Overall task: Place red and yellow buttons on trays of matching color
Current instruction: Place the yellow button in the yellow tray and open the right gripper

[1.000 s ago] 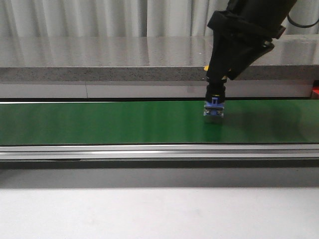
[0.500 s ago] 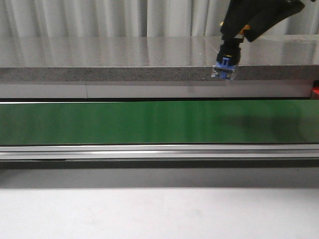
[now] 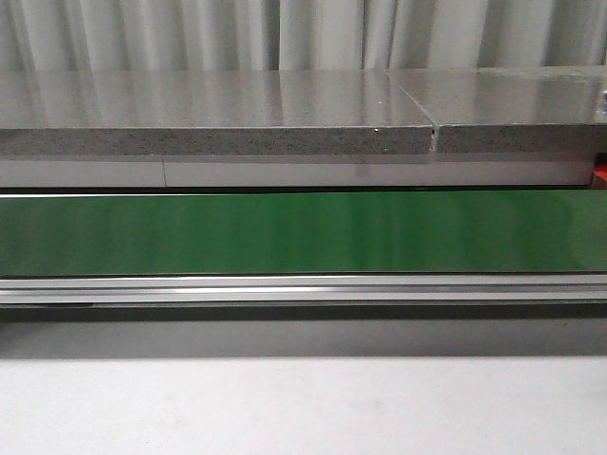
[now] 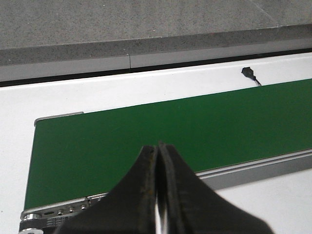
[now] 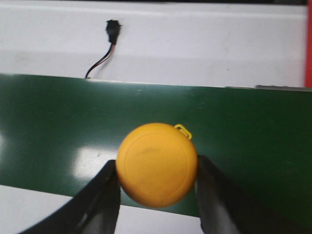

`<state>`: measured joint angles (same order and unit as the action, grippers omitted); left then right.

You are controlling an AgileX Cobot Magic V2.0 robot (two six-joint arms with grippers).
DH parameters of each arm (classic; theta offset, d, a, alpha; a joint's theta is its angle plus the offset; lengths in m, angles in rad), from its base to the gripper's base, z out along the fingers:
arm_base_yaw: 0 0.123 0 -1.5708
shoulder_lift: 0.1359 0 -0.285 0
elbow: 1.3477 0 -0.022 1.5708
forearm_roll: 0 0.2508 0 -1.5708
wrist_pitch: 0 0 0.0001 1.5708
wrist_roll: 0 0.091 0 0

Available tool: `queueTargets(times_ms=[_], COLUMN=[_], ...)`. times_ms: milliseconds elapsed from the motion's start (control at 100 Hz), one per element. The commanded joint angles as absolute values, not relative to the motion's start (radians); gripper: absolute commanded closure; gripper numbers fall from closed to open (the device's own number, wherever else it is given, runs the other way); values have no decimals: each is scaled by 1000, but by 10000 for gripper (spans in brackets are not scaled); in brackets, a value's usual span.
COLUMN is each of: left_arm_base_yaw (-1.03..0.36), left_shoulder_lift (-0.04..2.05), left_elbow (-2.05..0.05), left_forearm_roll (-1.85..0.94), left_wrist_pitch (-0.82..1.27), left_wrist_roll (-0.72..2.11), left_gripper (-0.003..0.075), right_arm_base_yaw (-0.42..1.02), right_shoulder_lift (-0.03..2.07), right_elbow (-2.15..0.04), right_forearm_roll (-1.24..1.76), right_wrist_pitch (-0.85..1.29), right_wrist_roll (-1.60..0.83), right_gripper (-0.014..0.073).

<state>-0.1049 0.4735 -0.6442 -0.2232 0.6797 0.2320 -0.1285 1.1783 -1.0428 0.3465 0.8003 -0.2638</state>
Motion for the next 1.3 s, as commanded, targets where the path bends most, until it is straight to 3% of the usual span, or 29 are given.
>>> queueTargets(times_ms=[0,400,1290], left_arm_base_yaw=[-114,-114,-114], left_shoulder_lift=[479,479,479], left_elbow=[-671,-671,-671], left_forearm_roll=[-246,-246,-246], left_wrist_pitch=[614,614,611], left_wrist_roll=[234,234,234], left_gripper=[741,741,741], right_arm_base_yaw=[-204,-551,-861], right_shoulder_lift=[1129,1115,1243], right_elbow=[-1043,-994,-964], right_forearm_roll=[366,366,360], right_wrist_pitch=[727,655,572], right_wrist_roll=[-258,-234,-110], right_gripper=[524,524,524])
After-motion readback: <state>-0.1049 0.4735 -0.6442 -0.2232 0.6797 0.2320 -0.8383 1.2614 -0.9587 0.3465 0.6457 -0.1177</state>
